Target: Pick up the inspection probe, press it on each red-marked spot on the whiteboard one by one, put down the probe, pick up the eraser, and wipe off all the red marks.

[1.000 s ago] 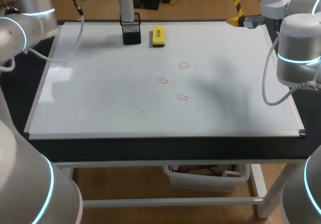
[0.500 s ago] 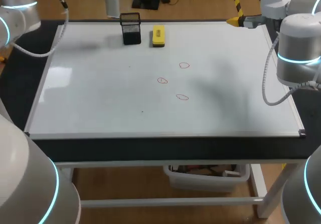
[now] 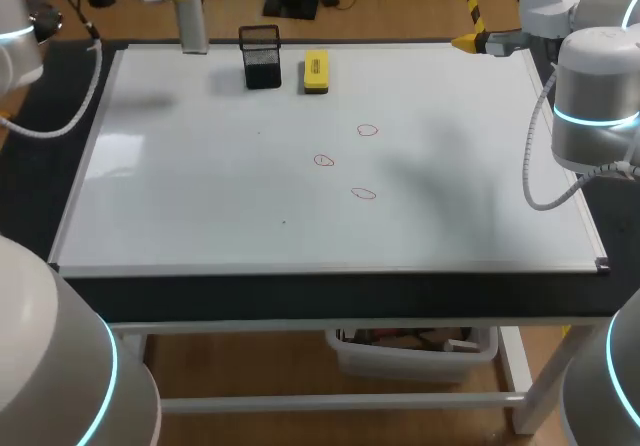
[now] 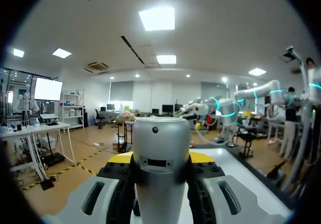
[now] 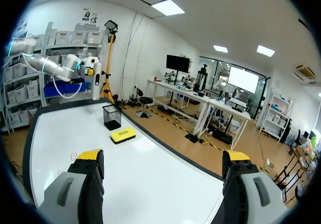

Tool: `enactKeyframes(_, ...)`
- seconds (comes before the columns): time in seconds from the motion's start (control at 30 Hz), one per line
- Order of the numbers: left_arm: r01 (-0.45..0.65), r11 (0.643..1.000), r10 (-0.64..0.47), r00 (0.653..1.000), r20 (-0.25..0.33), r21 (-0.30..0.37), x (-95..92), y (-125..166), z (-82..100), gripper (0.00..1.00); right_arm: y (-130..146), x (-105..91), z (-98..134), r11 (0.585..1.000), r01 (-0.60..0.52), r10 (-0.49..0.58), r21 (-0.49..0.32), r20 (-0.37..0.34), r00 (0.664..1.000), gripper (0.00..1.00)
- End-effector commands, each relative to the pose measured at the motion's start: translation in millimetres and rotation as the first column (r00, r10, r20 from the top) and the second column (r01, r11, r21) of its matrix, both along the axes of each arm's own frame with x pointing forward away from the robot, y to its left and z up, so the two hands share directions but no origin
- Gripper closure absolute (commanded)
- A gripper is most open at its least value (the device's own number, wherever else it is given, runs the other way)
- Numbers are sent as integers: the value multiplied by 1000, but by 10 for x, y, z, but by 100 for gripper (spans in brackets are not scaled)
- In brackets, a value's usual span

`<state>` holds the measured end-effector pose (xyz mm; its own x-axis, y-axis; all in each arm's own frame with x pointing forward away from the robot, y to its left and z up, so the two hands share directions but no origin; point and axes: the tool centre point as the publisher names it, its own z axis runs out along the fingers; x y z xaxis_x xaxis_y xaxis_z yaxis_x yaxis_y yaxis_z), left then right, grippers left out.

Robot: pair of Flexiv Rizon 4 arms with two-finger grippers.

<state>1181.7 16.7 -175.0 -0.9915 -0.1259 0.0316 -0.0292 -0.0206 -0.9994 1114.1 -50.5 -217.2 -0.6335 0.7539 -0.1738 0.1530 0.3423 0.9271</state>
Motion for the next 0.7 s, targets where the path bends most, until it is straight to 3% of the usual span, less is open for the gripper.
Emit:
enactKeyframes(0.03, -305, 952, 305, 952, -1, 5, -115, 77, -60, 100, 1, -1, 2, 1000, 0, 0, -1, -1, 1000, 0)
enactKeyframes(0.7, -349, 937, 349, 937, -11, 6, -118, 263, -209, 100, 1, -1, 2, 1000, 0, 0, -1, -1, 1000, 0)
